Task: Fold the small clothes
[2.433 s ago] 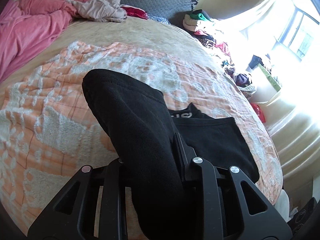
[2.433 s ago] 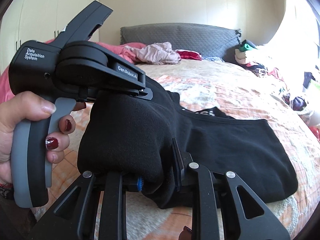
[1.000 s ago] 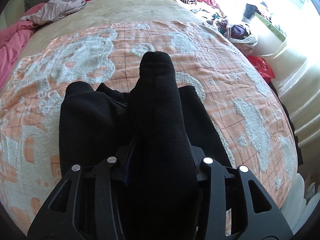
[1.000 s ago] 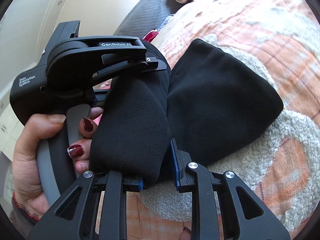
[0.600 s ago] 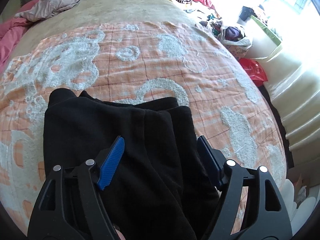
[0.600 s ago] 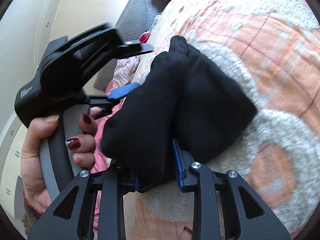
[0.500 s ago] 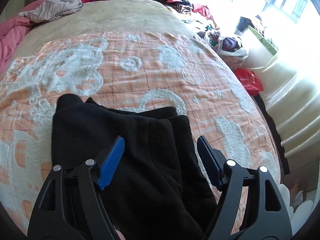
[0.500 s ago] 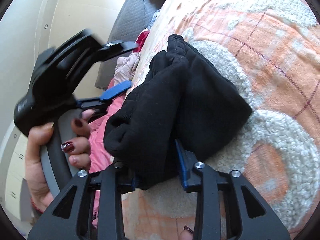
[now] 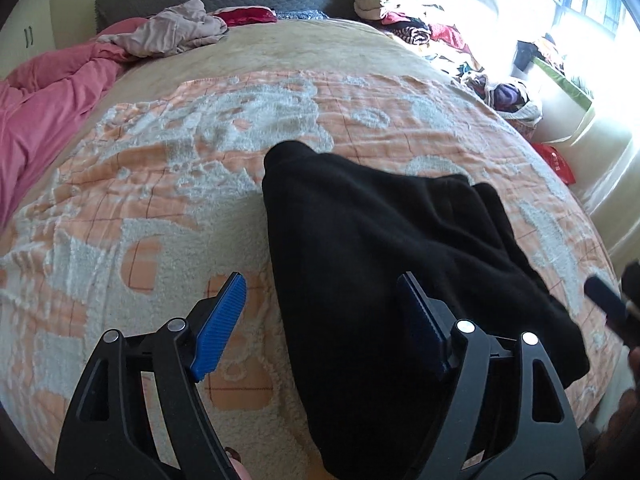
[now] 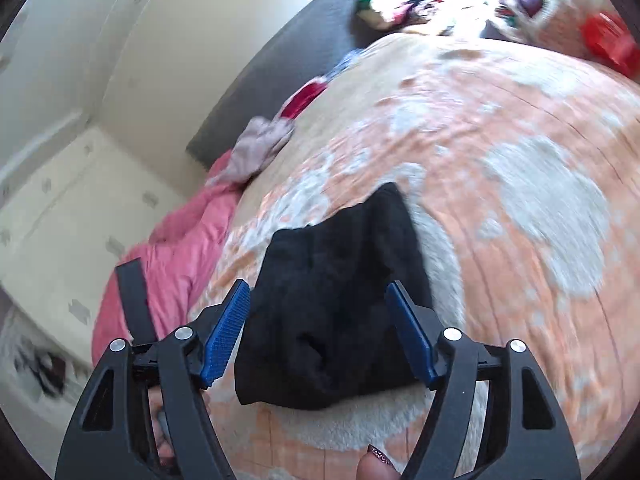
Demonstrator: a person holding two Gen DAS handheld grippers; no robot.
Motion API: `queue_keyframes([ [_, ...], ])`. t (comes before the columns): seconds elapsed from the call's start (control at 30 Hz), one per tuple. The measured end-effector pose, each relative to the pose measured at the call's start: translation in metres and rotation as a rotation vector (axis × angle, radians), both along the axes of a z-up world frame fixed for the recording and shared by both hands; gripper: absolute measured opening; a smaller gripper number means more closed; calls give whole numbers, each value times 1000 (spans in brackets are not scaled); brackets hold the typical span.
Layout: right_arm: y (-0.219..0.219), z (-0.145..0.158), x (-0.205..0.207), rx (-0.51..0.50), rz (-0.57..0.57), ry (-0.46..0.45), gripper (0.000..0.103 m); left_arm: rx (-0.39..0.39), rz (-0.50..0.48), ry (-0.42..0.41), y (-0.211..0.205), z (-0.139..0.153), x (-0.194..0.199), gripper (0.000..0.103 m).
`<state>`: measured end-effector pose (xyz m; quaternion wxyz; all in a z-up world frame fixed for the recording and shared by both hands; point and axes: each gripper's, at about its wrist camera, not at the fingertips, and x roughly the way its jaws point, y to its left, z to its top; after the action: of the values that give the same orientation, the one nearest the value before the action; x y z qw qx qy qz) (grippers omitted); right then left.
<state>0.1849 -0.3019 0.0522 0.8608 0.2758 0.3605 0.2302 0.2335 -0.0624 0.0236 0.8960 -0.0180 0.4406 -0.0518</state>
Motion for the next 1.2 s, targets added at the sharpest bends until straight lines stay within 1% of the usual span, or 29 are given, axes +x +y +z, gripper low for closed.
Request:
queue_keyframes([
  [0.07, 17, -1, 32, -115, 49, 23, 46, 3, -8, 2, -6, -10, -5, 70],
  [0.1, 22, -4, 46, -144, 66, 35, 43, 16, -7, -7, -9, -12, -7, 70],
  [0.2, 35, -31, 82, -235, 85, 149, 43, 41, -6, -32, -14, -12, -11, 70],
  [0.23, 32, -44, 83, -253, 79, 175, 43, 42, -3, -34, -14, -11, -11, 70],
  [0.27, 34, -48, 85, -259, 88, 184, 43, 36, -4, -33, -14, -11, -12, 70],
  [0.33, 36, -53, 90, -252, 108, 167, 40, 40, -12, -37, -16, -11, -13, 70],
  [0.37, 36, -58, 98, -247, 127, 159, 25, 47, -14, -43, -17, -11, -14, 70],
  [0.4, 38, -58, 101, -243, 142, 147, 7, 53, -16, -47, -18, -10, -14, 70],
  [0.47, 41, -52, 101, -265, 150, 98, 7, 32, -20, -52, -18, -6, -15, 70],
  [0.5, 39, -41, 93, -277, 146, 51, 6, 16, -27, -56, -18, -4, -16, 70],
  [0.57, 34, -24, 92, -278, 137, -18, 6, -1, -41, -66, -20, -1, -19, 71],
  [0.63, 28, -18, 92, -298, 114, -47, 6, -24, -64, -76, -24, 0, -21, 76],
  [0.7, 26, -25, 95, -372, 99, -30, 6, -41, -75, -55, -28, -4, -17, 76],
  [0.73, 28, -38, 100, -409, 94, -1, 6, -29, -76, -44, -31, -8, -15, 76],
  [0.8, 30, -62, 111, -428, 90, 66, 8, 2, -79, -37, -38, -13, -13, 77],
  [0.83, 30, -67, 113, -435, 83, 79, 9, 2, -76, -37, -38, -14, -13, 77],
  [0.87, 28, -66, 112, -435, 75, 73, 13, -6, -74, -36, -38, -14, -13, 77],
  [0.9, 24, -61, 110, -416, 64, 67, 20, -9, -72, -37, -37, -14, -14, 78],
  [0.93, 20, -58, 109, -401, 54, 65, 23, -15, -71, -36, -36, -15, -14, 78],
  [1.0, 14, -54, 107, -411, 23, 50, 39, -30, -68, -30, -32, -16, -14, 78],
  [1.07, 10, -57, 111, -410, 1, 57, 46, -43, -63, -24, -30, -17, -14, 79],
  [1.2, 8, -62, 125, -345, 10, 84, 46, -39, -59, -25, -32, -16, -17, 79],
])
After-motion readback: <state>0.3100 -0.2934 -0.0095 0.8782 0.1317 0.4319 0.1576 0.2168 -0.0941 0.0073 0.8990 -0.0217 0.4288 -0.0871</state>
